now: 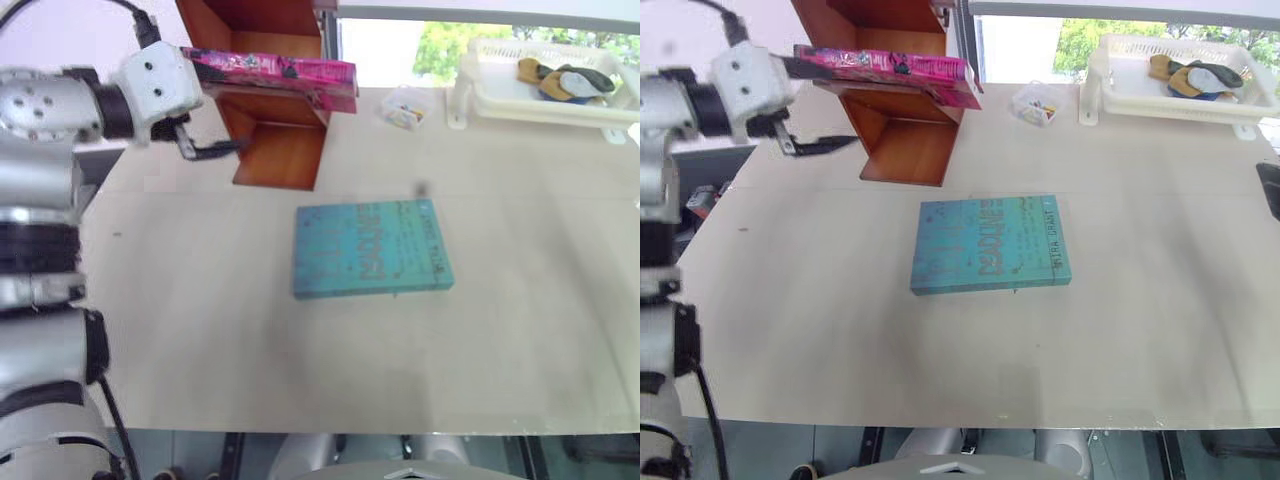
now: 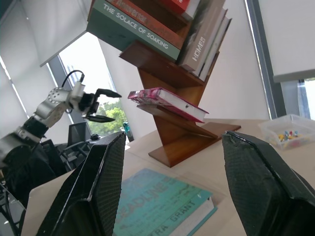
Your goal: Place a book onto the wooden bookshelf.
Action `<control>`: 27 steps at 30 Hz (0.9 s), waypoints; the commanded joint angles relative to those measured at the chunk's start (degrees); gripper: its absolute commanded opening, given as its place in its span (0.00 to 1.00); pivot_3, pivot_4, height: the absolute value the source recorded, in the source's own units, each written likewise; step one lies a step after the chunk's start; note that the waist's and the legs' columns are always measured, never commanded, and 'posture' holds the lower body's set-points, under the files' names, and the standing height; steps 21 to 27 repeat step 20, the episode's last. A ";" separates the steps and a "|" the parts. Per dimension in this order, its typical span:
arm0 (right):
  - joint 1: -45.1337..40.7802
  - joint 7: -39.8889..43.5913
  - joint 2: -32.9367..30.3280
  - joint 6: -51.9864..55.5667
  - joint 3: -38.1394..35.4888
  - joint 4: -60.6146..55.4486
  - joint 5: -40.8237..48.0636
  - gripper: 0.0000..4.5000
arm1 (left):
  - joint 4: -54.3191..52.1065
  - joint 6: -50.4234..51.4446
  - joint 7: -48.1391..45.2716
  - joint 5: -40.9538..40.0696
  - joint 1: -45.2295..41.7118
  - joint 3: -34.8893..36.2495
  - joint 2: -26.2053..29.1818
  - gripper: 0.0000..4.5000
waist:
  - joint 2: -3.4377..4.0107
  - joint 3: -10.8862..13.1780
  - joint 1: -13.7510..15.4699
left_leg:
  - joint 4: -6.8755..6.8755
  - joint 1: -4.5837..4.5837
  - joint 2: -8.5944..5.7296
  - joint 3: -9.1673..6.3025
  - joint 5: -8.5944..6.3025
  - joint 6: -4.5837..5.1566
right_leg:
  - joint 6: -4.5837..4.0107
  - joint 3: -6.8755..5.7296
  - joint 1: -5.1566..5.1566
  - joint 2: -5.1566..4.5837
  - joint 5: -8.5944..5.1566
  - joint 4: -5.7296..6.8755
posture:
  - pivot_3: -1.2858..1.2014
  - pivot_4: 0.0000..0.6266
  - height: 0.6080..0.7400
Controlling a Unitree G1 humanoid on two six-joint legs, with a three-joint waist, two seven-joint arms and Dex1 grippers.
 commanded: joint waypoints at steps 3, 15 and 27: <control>9.32 2.72 -0.53 -4.67 -2.14 -6.25 -3.36 0.70 | -18.07 24.16 4.05 -20.52 13.73 9.10 -2.64 0.99 | 0.02 -0.01 -0.04 | 0.02 0.04 0.01 -0.01 0.00 0.00 | 0.00 0.00 0.02 0.03 0.00 0.05 | 0.52 0.24 1.00; 26.67 -2.54 2.51 -24.57 -2.28 0.43 -17.61 0.70 | -9.08 23.33 7.73 -19.32 37.31 7.14 -9.69 0.99 | 0.53 -0.43 0.50 | -0.11 0.46 0.06 0.26 -0.01 0.00 | -0.01 0.24 0.35 0.10 0.02 -0.12 | 0.52 0.24 1.00; 28.43 -5.39 5.34 -25.64 -4.11 -4.09 -16.02 0.70 | -3.16 17.91 6.20 -15.71 37.18 3.48 -11.24 0.99 | 0.55 -0.44 0.92 | -0.15 0.47 0.10 0.28 -0.02 0.01 | -0.06 0.26 0.32 0.12 0.06 -0.11 | 0.52 0.24 1.00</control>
